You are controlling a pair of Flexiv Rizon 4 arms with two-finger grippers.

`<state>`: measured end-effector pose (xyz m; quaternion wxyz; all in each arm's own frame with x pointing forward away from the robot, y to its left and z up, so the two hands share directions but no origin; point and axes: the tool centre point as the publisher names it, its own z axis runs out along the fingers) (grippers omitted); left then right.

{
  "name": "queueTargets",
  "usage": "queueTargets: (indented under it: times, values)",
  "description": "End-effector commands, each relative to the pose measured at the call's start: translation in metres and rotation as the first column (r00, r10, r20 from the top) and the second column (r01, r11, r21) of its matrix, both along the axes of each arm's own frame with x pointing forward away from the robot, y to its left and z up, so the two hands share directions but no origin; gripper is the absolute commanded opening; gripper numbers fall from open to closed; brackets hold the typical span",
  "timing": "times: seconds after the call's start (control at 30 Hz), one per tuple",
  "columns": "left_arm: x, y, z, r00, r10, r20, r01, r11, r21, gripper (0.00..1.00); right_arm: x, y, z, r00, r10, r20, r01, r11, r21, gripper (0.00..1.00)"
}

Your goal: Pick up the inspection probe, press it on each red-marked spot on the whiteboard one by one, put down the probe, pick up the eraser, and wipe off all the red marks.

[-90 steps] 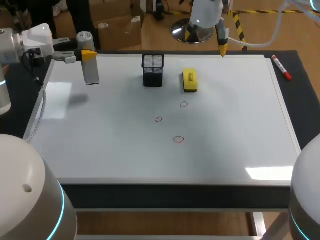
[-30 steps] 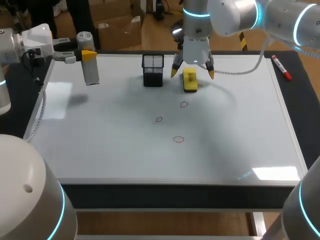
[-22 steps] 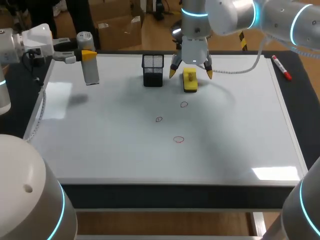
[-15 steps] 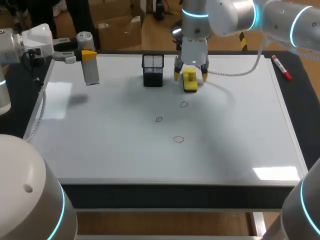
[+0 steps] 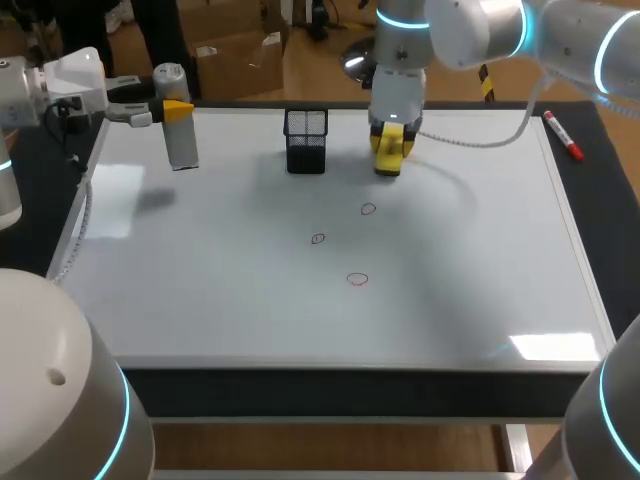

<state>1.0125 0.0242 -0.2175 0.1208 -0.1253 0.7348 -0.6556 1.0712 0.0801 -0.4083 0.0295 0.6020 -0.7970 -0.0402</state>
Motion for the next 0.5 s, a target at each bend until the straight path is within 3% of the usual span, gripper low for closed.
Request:
queueTargets:
  times: [0.03, 0.27, 0.5]
  values:
    - [-0.001, 0.000, 0.001, 1.000, 0.002, 0.000, -0.002, 1.000, 0.001, 0.00, -0.015, -0.026, 0.037, 0.994, -0.089, 0.063, 0.091, 0.995, -0.029, 0.00]
    - [-0.001, 0.000, 0.001, 1.000, 0.002, 0.000, -0.002, 1.000, 0.001, 0.00, -0.024, -0.065, 0.066, 0.955, -0.281, 0.094, 0.287, 0.956, -0.058, 0.00]
    - [-0.001, 0.000, 0.001, 1.000, 0.002, 0.000, -0.002, 1.000, 0.001, 0.00, -0.042, -0.097, 0.068, 0.902, -0.424, 0.076, 0.428, 0.902, -0.052, 0.00]
